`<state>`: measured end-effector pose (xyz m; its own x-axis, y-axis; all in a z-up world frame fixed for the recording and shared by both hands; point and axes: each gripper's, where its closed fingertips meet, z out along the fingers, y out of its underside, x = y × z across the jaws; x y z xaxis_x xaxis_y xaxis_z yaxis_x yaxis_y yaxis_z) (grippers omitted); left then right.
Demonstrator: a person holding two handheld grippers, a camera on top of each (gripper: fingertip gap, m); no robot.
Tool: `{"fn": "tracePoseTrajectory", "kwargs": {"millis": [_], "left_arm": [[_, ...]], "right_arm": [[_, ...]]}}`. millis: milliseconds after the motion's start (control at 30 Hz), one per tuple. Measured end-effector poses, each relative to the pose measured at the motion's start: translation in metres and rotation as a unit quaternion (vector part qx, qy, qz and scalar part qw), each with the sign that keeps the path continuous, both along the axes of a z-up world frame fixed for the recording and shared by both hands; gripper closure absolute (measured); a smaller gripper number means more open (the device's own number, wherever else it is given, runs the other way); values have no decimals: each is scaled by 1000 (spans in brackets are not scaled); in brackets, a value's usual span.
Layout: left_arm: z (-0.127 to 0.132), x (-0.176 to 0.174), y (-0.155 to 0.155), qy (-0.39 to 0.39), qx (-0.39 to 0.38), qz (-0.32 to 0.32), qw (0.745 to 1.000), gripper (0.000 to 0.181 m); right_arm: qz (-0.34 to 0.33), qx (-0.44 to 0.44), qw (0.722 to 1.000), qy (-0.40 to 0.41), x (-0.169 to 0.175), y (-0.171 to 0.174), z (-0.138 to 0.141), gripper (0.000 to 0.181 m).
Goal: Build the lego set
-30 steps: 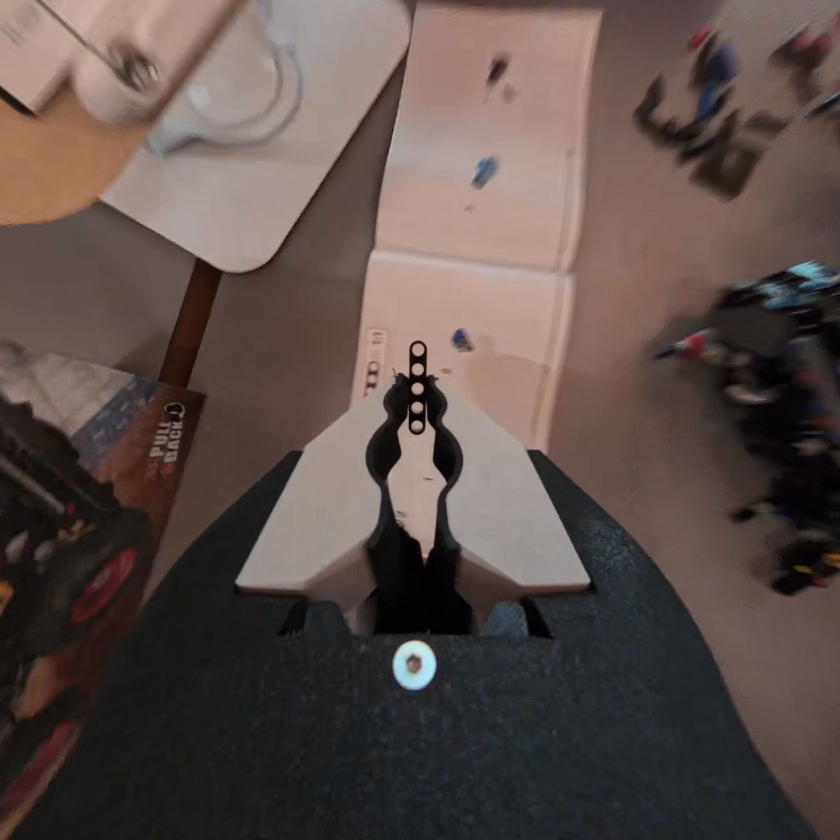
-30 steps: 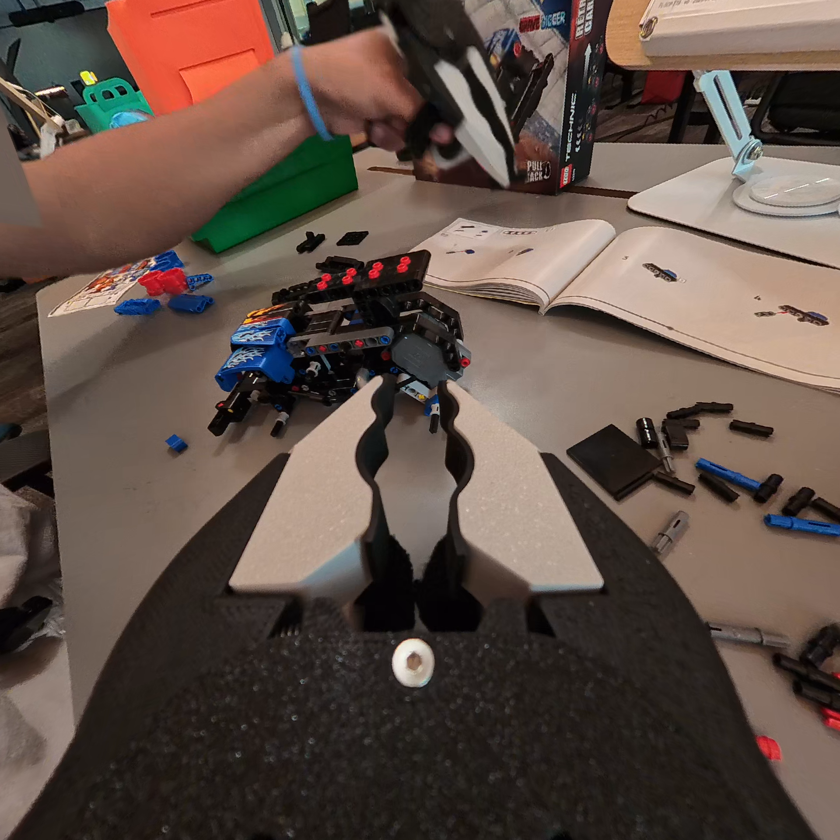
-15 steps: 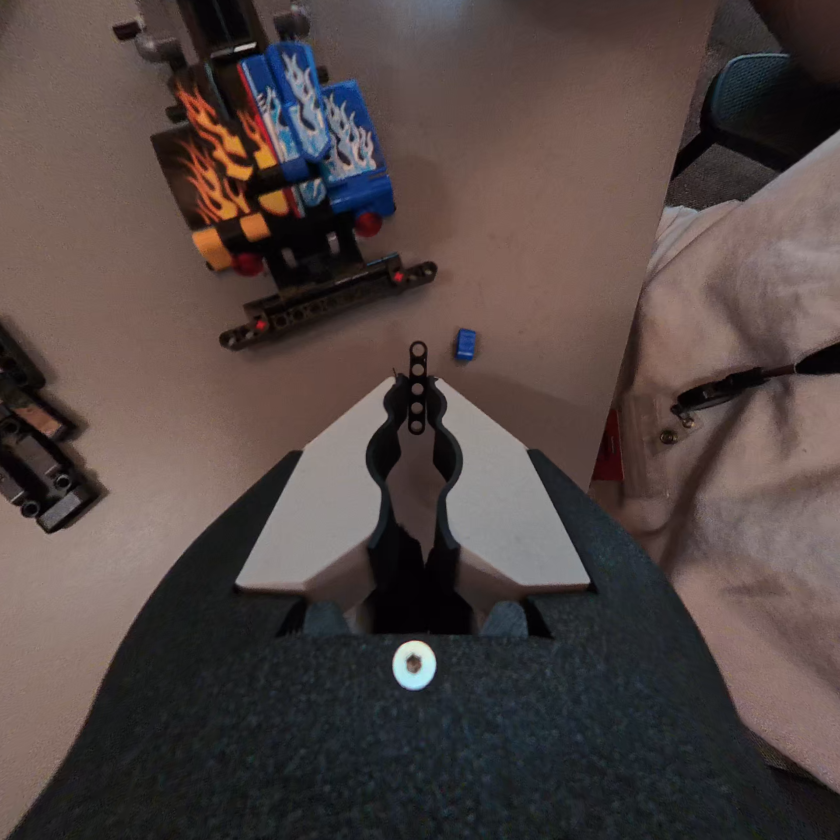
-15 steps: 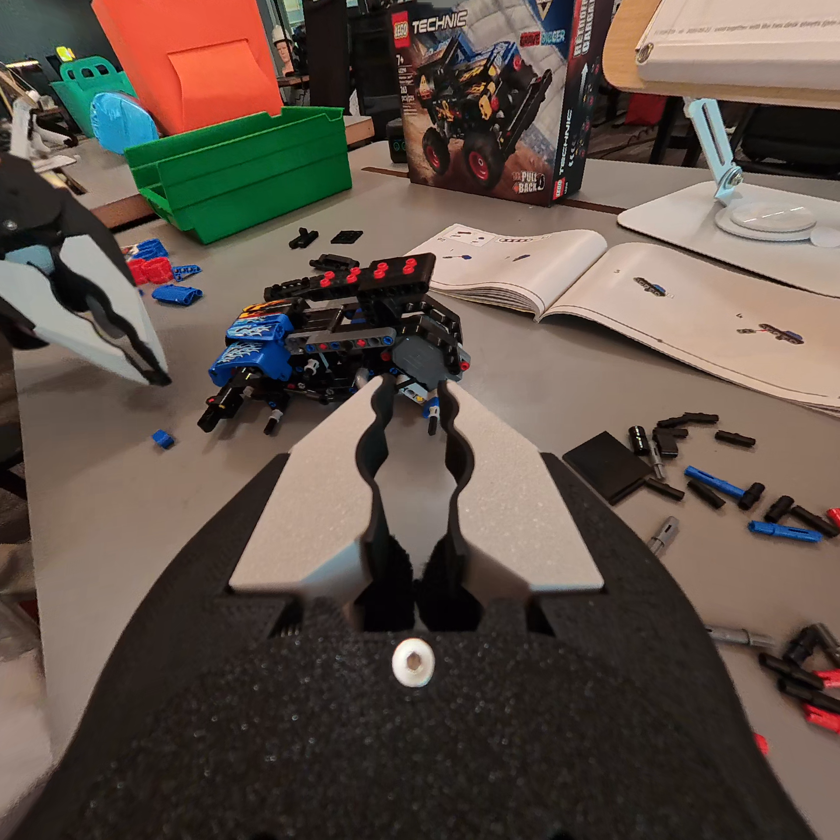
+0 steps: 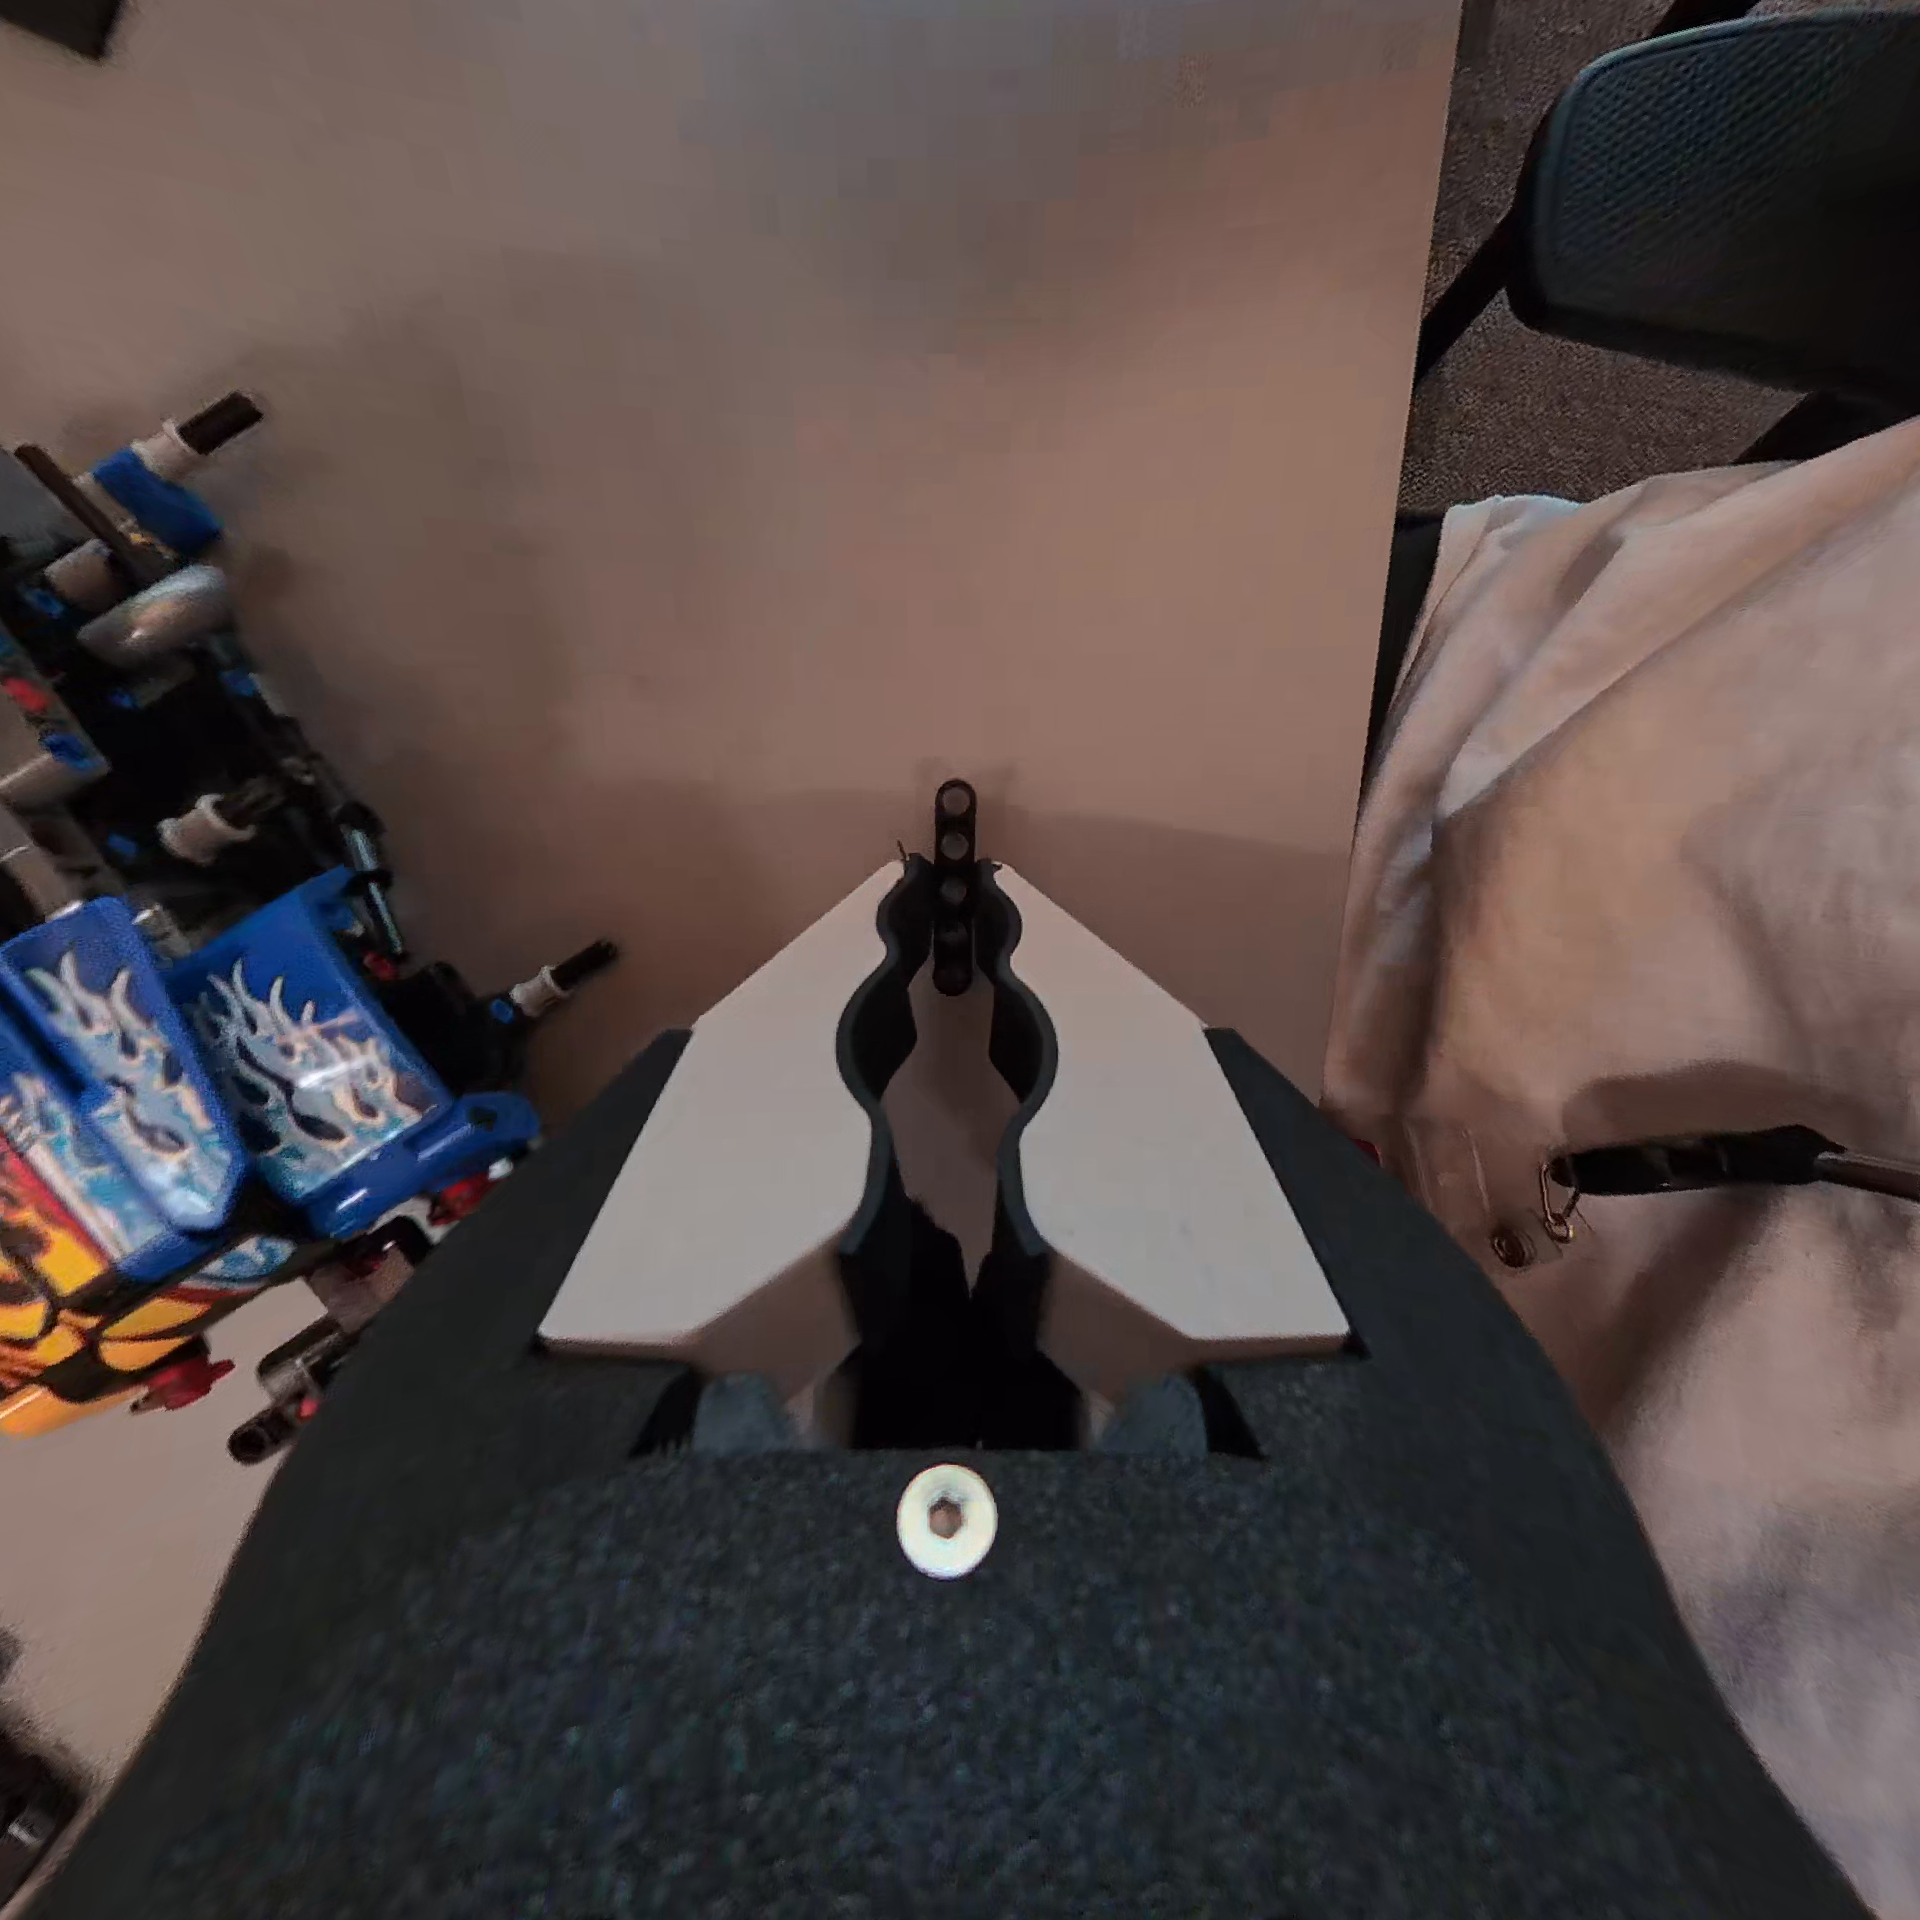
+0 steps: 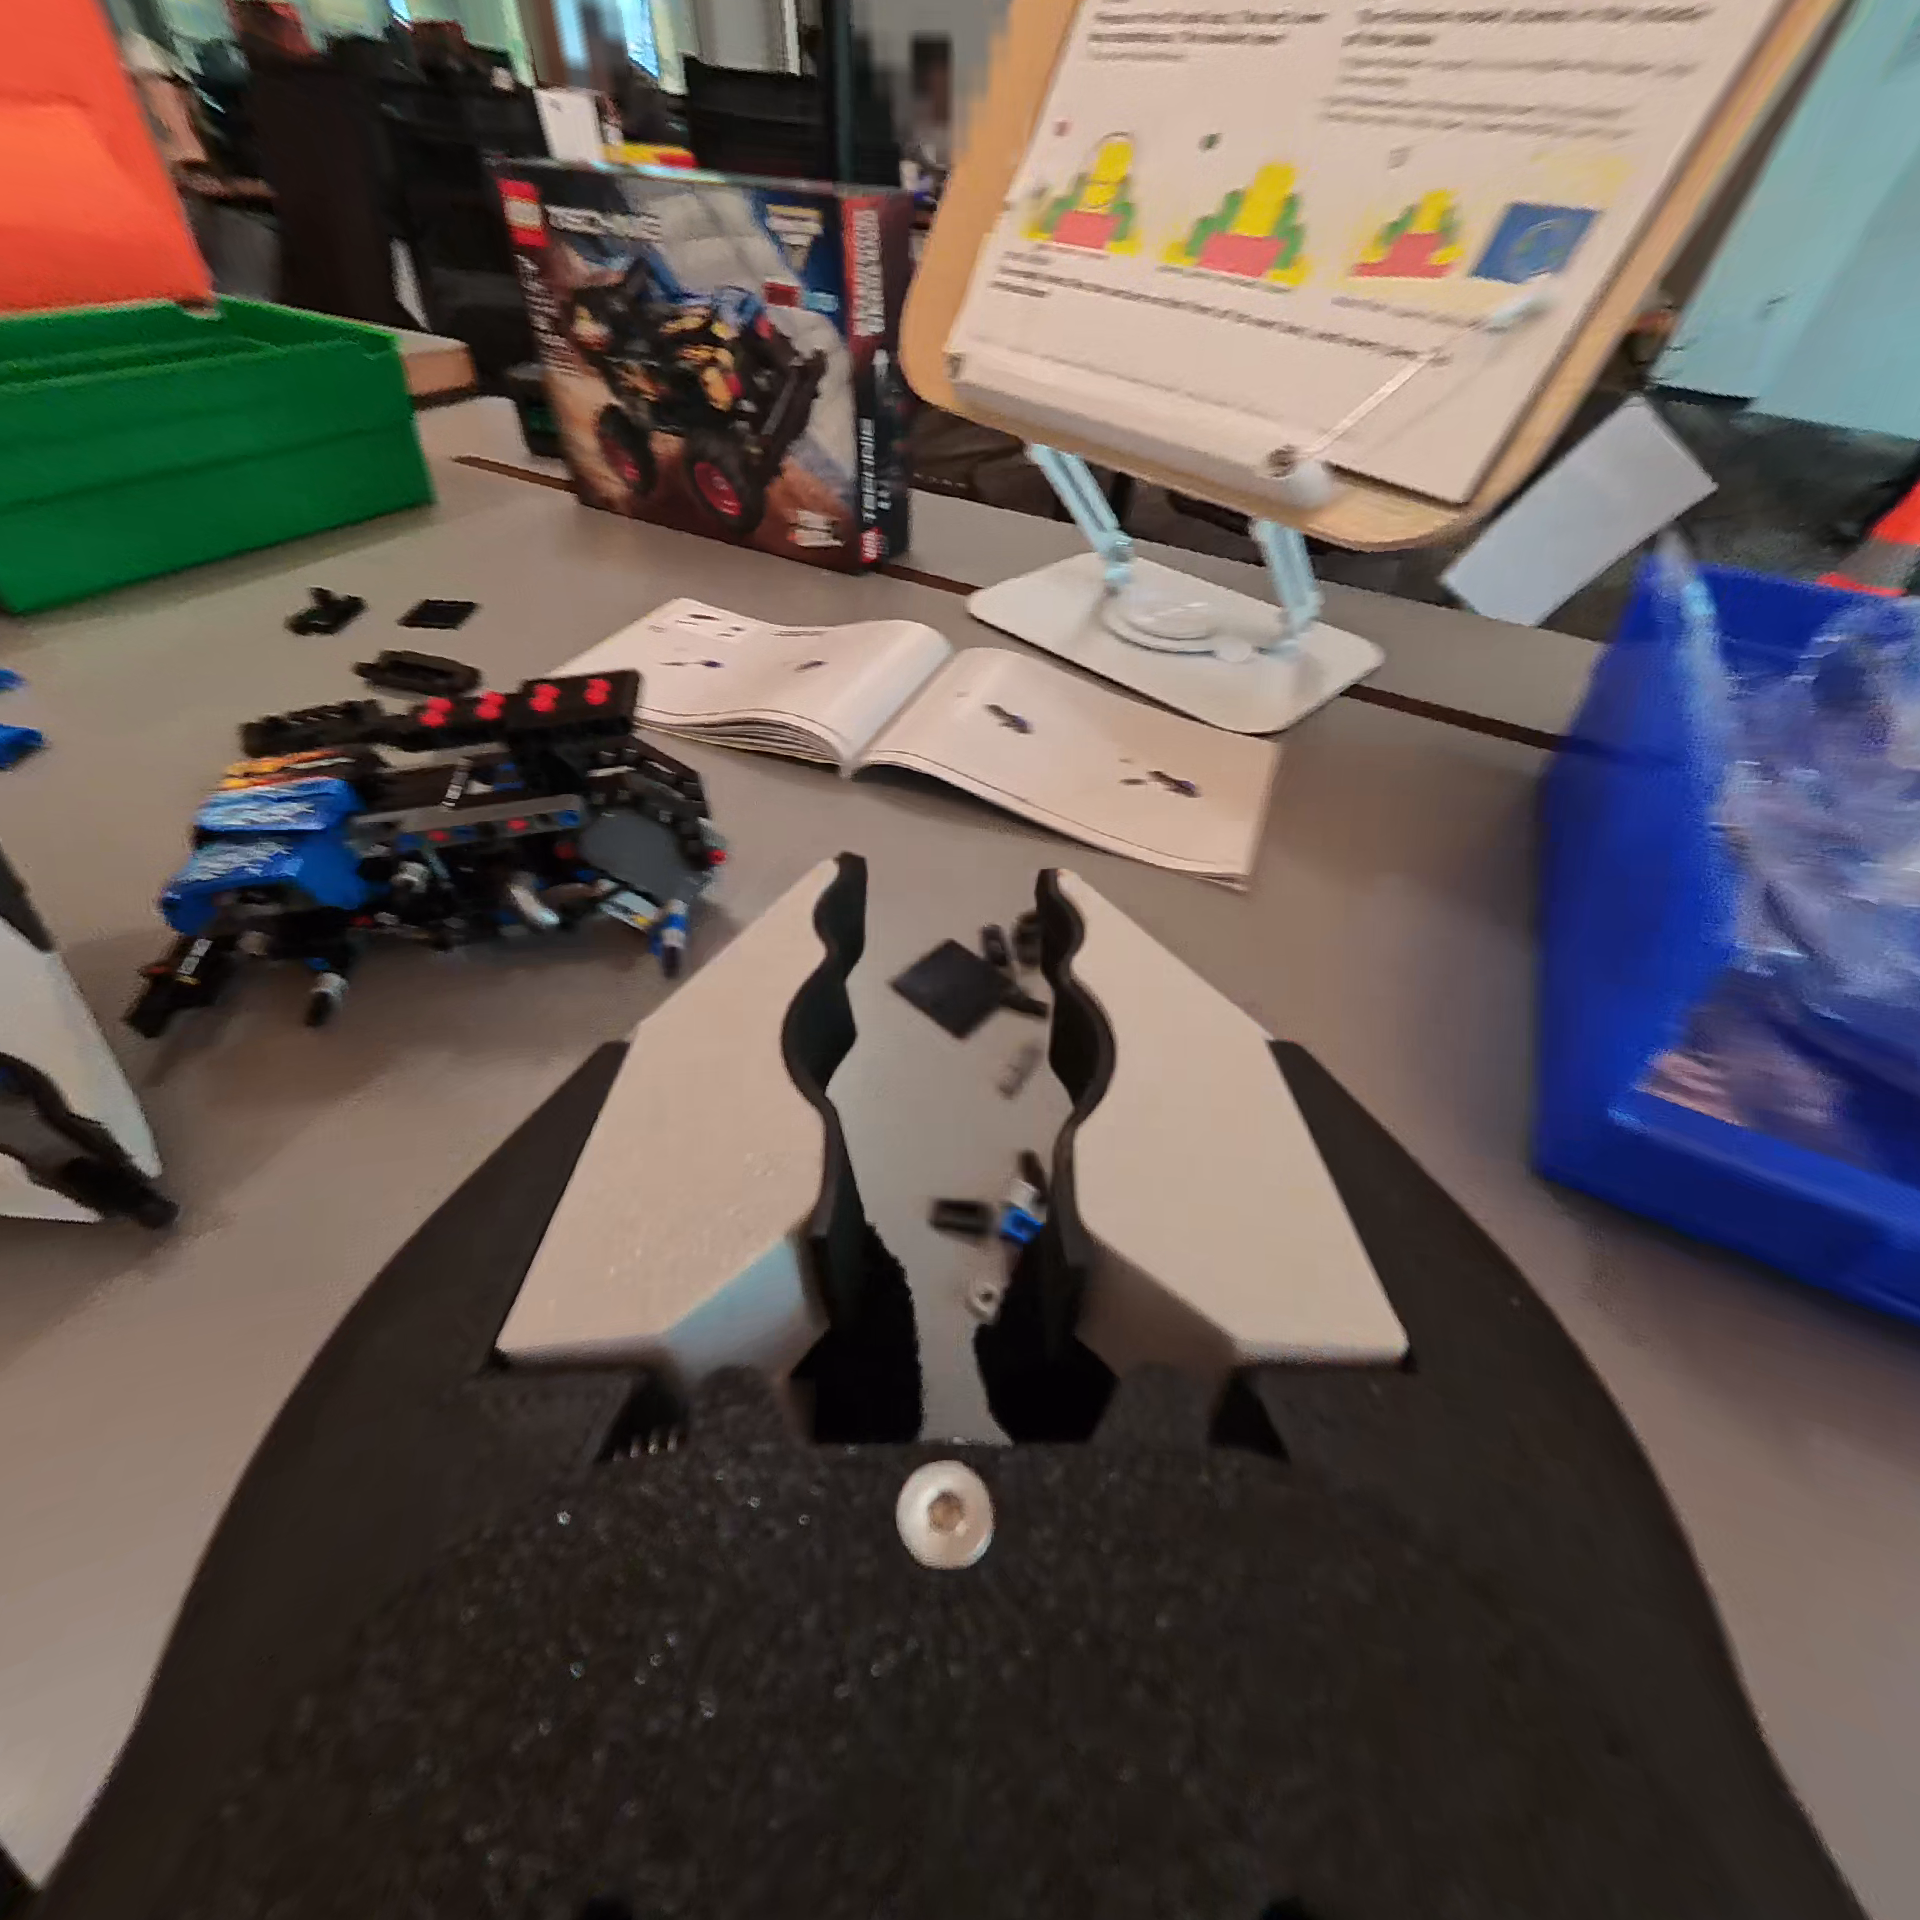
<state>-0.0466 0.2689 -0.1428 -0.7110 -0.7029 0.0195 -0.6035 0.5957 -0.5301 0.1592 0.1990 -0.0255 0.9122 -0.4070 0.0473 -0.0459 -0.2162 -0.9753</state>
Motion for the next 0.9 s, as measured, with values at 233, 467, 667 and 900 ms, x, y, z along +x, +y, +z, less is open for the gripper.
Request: {"fn": "tracePoseTrajectory", "kwargs": {"millis": [233, 467, 667, 900], "left_arm": [[-3, 10, -12, -22, -2, -3, 1000, 170], [49, 20, 6, -120, -144, 90, 978, 147], [92, 0, 124, -274, -199, 261, 904, 149], [86, -22, 206, -351, -100, 345, 865, 156]], "right_arm": [[-27, -53, 995, 86, 31, -40, -37, 146], [-51, -186, 975, 108, 26, -1, -89, 151], [-72, -260, 959, 88, 28, 26, -118, 154], [-91, -247, 958, 111, 35, 29, -119, 162]]}}
